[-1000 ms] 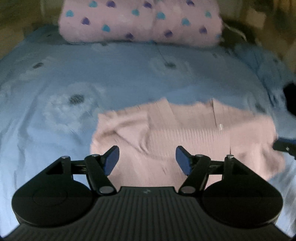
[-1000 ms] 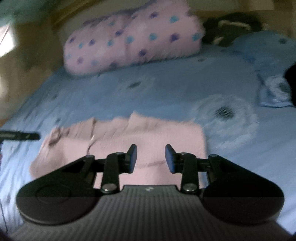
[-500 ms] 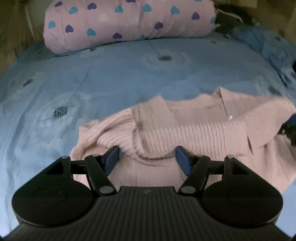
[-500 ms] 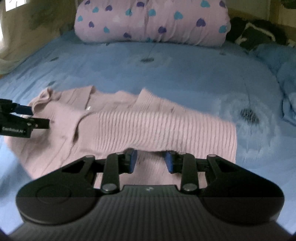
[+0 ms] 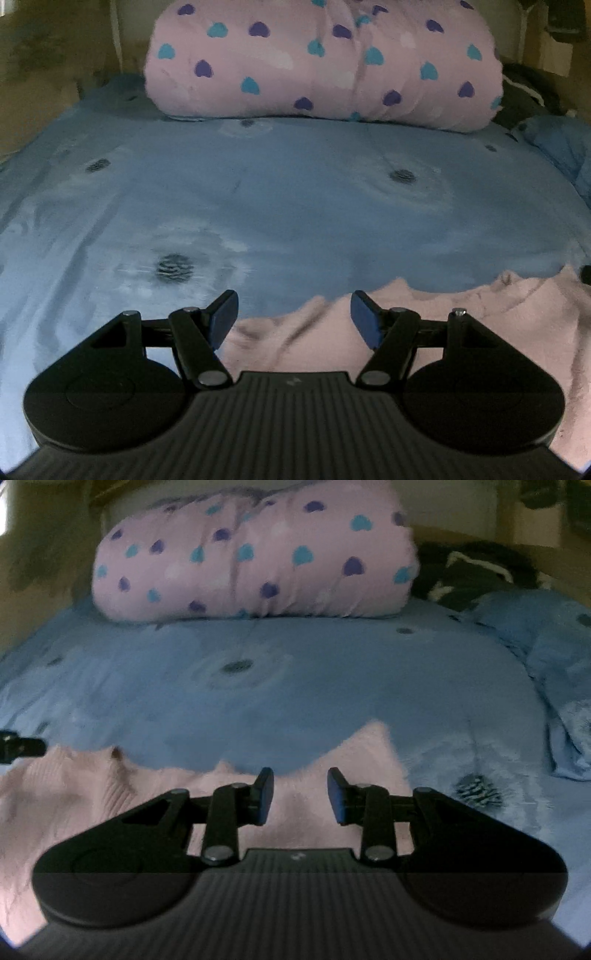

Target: Fold small clothes

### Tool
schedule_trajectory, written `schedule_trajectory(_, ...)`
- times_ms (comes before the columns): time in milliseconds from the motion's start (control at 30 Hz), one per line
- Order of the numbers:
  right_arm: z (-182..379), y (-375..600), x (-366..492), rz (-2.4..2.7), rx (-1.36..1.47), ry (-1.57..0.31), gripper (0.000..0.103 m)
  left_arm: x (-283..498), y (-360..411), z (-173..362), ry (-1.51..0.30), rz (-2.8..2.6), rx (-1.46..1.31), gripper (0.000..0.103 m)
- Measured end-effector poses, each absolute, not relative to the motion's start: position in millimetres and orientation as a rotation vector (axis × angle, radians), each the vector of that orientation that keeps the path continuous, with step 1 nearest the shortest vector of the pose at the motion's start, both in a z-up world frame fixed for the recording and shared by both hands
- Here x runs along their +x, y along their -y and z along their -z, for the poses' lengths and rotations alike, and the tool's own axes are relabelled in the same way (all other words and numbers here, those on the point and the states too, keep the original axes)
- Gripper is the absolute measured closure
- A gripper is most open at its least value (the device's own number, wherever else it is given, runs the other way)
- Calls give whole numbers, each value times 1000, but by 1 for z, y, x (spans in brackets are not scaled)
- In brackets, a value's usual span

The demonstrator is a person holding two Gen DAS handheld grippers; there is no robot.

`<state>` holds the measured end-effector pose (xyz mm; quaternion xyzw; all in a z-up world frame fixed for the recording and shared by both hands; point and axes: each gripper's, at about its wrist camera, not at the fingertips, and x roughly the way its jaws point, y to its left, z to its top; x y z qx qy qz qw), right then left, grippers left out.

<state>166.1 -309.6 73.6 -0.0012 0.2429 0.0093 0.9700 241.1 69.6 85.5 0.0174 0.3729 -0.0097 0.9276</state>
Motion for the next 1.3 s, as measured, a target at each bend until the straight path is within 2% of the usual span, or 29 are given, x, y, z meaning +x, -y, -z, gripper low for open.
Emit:
schedule_trajectory(133, -77, 334, 151, -3, 8, -485, 68, 245, -88, -80, -780, 9, 39, 31)
schedule_trajectory(200, -76, 348, 144, 21, 11, -483, 51, 245, -90, -74, -792, 35, 44, 31)
schedule_trajectory(233, -75, 353, 141, 31, 10, -479, 37, 246, -90, -71, -793, 52, 49, 30)
schedule_trajectory(267, -74, 359, 138, 40, 7, -472, 34, 246, -87, -68, -796, 70, 59, 30)
schedule_trajectory(467, -58, 377, 153, -1, 54, -561, 35, 252, -67, -43, -809, 103, 114, 32)
schedule_trajectory(533, -51, 377, 162, -20, 94, -589, 35, 250, -63, -38, -789, 121, 119, 57)
schedule_trajectory(567, -49, 376, 164, -28, 109, -593, 35, 248, -62, -37, -788, 124, 118, 79)
schedule_trajectory(600, -46, 375, 166, -43, 124, -592, 35, 246, -63, -38, -783, 120, 109, 80)
schedule_trajectory(633, -43, 374, 169, -70, 135, -592, 40, 243, -65, -40, -769, 117, 95, 82)
schedule_trajectory(667, -41, 371, 171, -100, 144, -594, 70, 240, -67, -44, -751, 112, 83, 83)
schedule_trajectory(700, -41, 369, 172, -117, 150, -596, 85, 239, -71, -49, -722, 94, 81, 84)
schedule_trajectory(800, -52, 362, 166, -150, 166, -502, 89, 241, -86, -59, -677, 44, 41, 84)
schedule_trajectory(900, -60, 359, 171, -99, 165, -448, 90, 257, -97, -50, -724, -1, 11, 84)
schedule_trajectory(1033, -43, 348, 194, -17, 76, -542, 90, 270, -99, -27, -783, -21, 19, 80)
schedule_trajectory(1167, -35, 345, 193, 22, 59, -580, 85, 261, -99, -38, -791, -2, 31, 61)
schedule_trajectory(1300, -52, 342, 184, 38, 59, -590, 77, 235, -106, -56, -809, -21, 5, 52)
